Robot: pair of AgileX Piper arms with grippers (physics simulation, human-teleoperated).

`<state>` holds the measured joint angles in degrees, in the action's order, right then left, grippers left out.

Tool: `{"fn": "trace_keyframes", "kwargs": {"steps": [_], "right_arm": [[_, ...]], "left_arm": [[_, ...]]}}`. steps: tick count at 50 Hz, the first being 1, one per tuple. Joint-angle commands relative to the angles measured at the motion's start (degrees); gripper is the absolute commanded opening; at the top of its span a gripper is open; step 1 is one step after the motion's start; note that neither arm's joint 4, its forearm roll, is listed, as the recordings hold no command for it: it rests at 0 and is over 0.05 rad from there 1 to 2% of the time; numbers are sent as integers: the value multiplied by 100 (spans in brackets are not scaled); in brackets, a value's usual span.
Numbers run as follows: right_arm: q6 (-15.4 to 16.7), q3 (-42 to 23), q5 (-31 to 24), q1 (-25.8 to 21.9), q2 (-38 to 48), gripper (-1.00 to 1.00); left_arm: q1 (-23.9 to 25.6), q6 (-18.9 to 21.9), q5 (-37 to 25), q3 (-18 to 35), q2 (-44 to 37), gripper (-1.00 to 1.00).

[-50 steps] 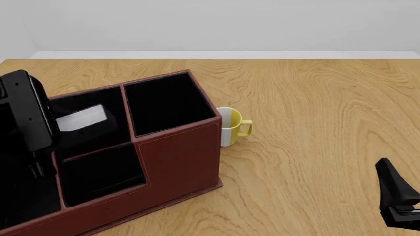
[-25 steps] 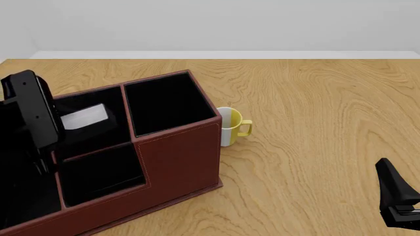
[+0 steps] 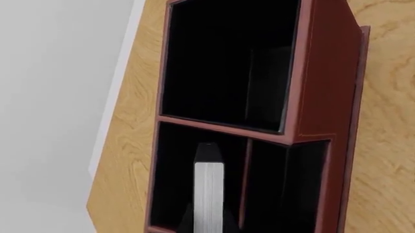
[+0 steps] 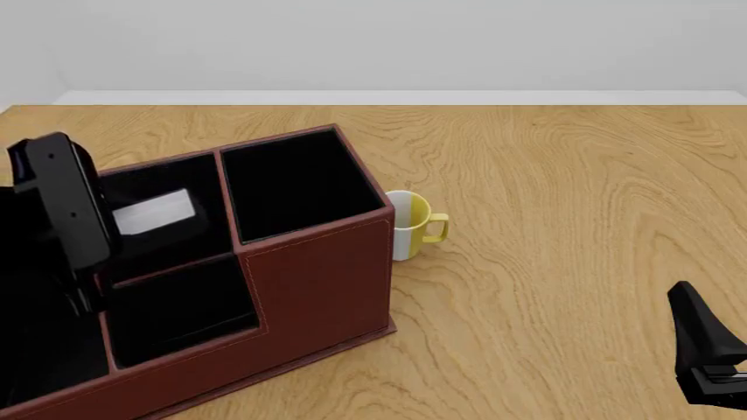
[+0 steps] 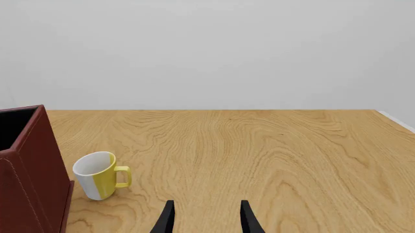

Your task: Pick up the book and place it in the front compartment of the caddy.

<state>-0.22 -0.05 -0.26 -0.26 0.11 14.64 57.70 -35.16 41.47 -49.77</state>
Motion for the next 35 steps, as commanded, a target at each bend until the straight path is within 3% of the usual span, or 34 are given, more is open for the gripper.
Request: {"fn": "trace_keyframes", "kwargs": {"steps": [1,35], "right_arm": [[1,0,0,-1,0,100],[1,0,0,-1,0,100]], "left_arm": [[43,-45,-15,-150,-66,-100],[200,-220,89,-269,-72,-100]]}}
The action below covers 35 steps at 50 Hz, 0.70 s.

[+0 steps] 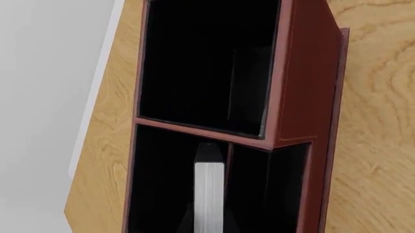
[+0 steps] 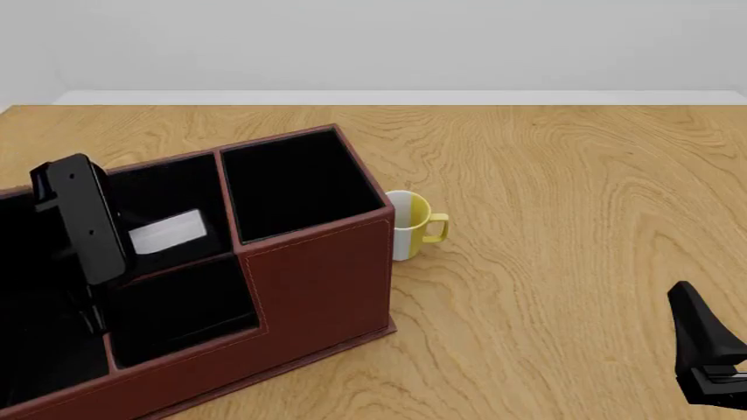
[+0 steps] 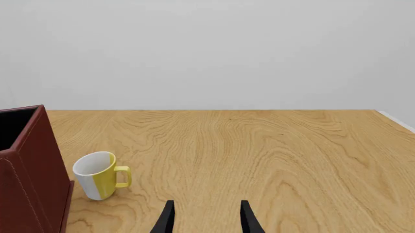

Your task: Pick up the book and place it in the front compartment of the caddy.

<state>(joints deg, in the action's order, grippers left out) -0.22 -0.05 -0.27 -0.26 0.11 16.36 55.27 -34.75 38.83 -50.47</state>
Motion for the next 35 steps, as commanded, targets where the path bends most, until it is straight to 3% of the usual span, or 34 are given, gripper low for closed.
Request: {"fn": "trace_keyframes", "kwargs": {"steps": [1,6,28,35], "right_arm": [[0,0,-1,0,0,100],[-1,0,1,0,0,100],[0,0,1,0,0,100],[0,0,-1,0,0,100]], "left_arm": [[31,16,47,-4,-4,-100],[152,-165,-18,60,-23,-100],[252,-158,-41,68,-114,-100],[22,-45,78,124,-274,-100]]}}
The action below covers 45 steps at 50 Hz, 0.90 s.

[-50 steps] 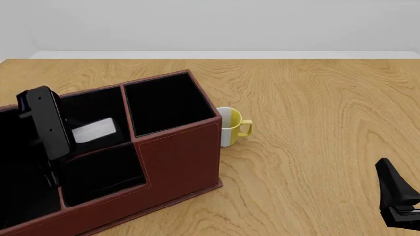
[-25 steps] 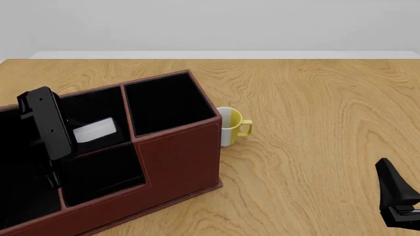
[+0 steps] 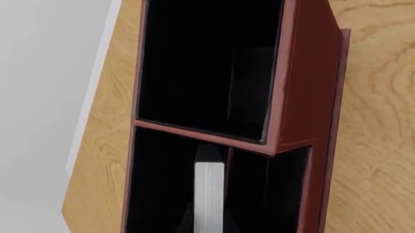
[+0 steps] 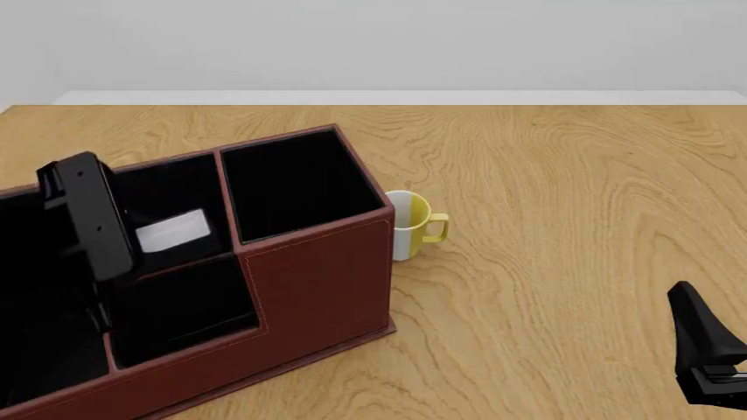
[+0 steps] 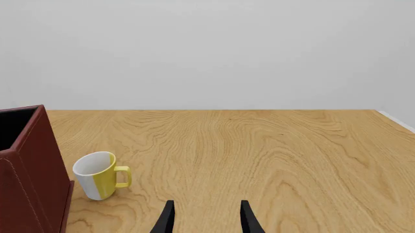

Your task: Pick up the book and place it in the front compartment of the caddy.

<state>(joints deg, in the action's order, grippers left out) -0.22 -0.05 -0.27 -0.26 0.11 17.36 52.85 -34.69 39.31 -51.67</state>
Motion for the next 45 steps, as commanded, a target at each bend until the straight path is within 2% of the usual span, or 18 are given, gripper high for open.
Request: {"fn": "trace_keyframes", "kwargs": {"steps": [1,45], "right_arm": [[1,0,0,-1,0,100],[1,0,0,0,0,100]], "left_arm": [[-96,198,85,80,-167,-100],[-466,360,916,-335,-719,-100]]}}
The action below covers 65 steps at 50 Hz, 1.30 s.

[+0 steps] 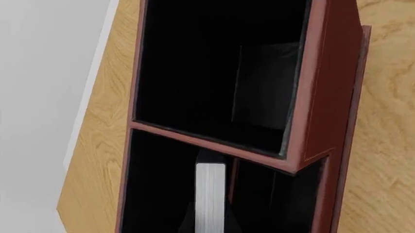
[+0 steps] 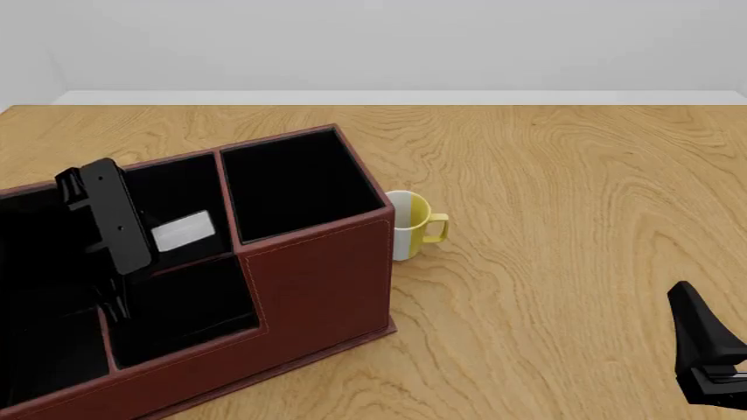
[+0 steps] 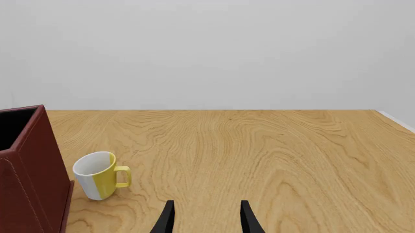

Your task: Pick up the book and place it in the front compartment of the caddy.

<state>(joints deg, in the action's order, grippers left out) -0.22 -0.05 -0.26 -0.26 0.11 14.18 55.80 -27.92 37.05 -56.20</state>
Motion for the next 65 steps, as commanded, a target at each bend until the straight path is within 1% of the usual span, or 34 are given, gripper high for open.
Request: {"fn": "trace_keyframes", "kwargs": {"steps": [1,18,21,24,26,27,28,29,30,31,33,50,58,60,62,63,64,65], "right_arm": [[-2,0,-1,1,0,100],[-1,0,1,1,0,100],[1,0,0,0,0,100],[0,0,0,0,0,100],[0,0,0,-1,0,100],[1,0,1,0,0,100],[1,0,0,0,0,100],[0,0,-1,0,0,100],[1,0,1,0,0,100],[2,0,-1,0,0,100],[1,0,0,0,0,100],[-1,0,0,0,0,100],[-1,0,0,1,0,100],[0,0,0,0,0,100],[0,0,-1,0,0,100],[1,0,0,-1,0,100],[1,0,-1,0,0,100],[-1,0,0,0,0,100]], "left_arm": [[-173,96,270,-127,-277,-100],[-239,79,430,-191,-401,-100],[-163,22,314,-139,-325,-100],[-184,52,287,-77,-320,-100],[-143,-17,183,12,-285,-100],[-181,9,181,69,-309,100],[-257,140,397,77,-230,100],[-284,145,355,108,-283,100],[-231,-110,95,274,-344,100],[-189,-86,89,237,-275,100],[-210,-156,43,322,-284,100],[-257,-97,-101,451,-158,100],[-153,-102,-226,468,-21,100],[-102,5,-275,404,103,100],[68,-121,-488,501,236,100],[41,-82,-478,509,249,100],[-30,96,-425,451,300,100],[23,117,-520,443,368,100]]}}
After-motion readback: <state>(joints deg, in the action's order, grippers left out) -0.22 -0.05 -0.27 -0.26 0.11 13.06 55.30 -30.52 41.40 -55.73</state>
